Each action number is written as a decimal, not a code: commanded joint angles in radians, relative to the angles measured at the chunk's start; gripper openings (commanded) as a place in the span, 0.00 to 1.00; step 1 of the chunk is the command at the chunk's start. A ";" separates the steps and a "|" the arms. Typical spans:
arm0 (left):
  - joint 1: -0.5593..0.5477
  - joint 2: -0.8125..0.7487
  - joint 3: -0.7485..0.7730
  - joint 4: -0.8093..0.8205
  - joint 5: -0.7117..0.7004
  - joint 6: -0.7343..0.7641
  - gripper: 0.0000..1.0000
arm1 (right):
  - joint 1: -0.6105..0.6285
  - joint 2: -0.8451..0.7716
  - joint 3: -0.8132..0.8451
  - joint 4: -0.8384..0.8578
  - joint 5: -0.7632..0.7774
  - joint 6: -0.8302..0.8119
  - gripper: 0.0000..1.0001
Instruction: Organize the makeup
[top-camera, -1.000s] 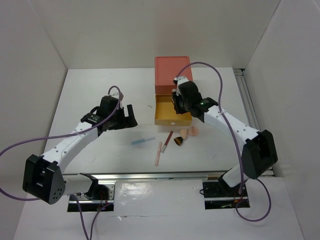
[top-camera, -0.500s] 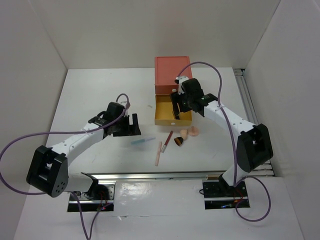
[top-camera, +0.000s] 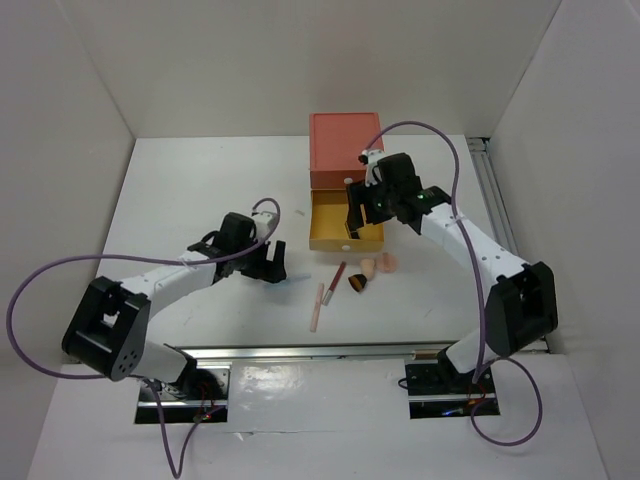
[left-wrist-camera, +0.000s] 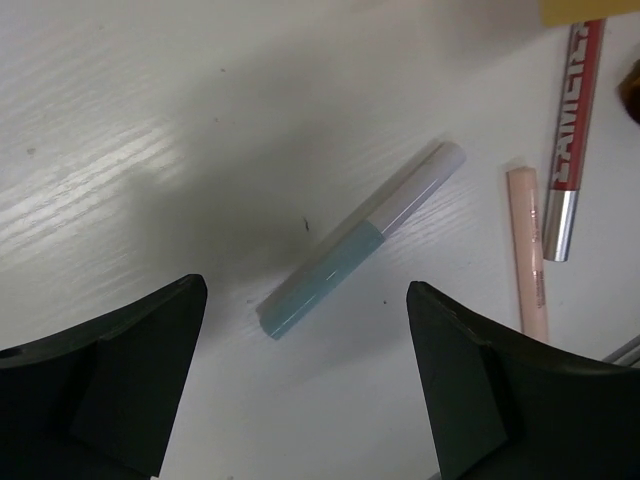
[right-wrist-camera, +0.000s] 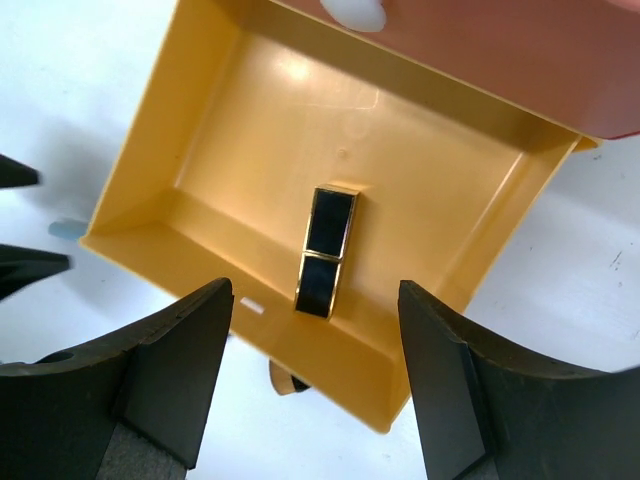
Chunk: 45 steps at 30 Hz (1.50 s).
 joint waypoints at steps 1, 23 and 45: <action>-0.040 0.070 0.028 0.074 0.002 0.099 0.94 | -0.009 -0.080 -0.009 -0.028 -0.025 0.025 0.74; -0.324 0.332 0.115 -0.192 -0.399 -0.227 0.36 | -0.267 -0.229 -0.104 -0.009 -0.208 0.100 0.74; -0.353 -0.057 0.468 -0.391 -0.663 -0.074 0.04 | -0.328 -0.393 -0.204 0.020 -0.082 0.169 0.79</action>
